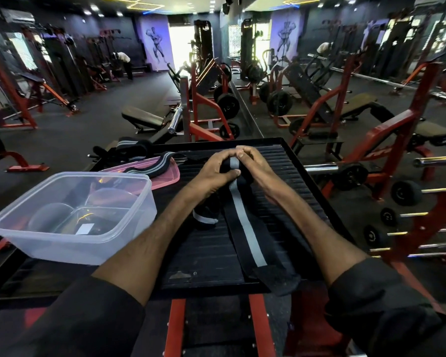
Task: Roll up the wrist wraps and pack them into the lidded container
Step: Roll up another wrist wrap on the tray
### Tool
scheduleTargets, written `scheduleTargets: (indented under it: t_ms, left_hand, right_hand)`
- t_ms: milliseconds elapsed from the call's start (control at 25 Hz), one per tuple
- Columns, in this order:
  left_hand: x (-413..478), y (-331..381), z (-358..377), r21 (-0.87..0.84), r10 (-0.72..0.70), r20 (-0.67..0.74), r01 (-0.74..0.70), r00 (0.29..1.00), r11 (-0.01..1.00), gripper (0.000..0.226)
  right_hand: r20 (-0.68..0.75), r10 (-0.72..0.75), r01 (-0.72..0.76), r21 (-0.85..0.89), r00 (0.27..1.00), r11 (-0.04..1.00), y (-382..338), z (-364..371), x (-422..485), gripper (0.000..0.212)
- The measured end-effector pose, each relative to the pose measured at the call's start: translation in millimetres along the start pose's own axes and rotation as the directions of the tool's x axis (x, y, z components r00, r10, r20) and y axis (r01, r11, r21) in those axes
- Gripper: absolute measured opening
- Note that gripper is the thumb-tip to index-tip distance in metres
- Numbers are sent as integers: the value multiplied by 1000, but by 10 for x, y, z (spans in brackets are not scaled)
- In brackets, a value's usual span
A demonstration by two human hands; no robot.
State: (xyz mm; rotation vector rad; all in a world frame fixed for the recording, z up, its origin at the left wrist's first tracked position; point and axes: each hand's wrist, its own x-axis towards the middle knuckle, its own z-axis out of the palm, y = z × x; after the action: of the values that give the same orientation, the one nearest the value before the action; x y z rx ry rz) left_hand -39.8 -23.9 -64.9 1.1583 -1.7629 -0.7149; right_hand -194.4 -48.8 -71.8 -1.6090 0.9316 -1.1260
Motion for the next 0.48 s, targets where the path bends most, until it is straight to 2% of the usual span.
scheduleTargets:
  t_ms: [120,240,320,400,480]
  left_hand:
    - [-50,84,-3,-175,-19,78,33,997,984,48]
    - [-38,75,-43,-352,-115,149,161,982,922,45]
    - [14,112,-75,-349,-211,113,238,971,906,36]
    - [80,141,-75,-244,-283,68,291,957,925,32]
    - [92,181,-55,-139,-313,99,324,945,936,27]
  right_hand:
    - [18,-16,15,42,1000,999,-23,0,1,34]
    - [66,-37,34,50,997,998,-25,-127,25,35]
    - [102,-43,41,24,994,999,-36,-274,50,38]
    - [132,-42,44,-15,990,999,-66,-429,43,36]
    - [158,-89,99,-54,983,994,-82,-561,28,29]
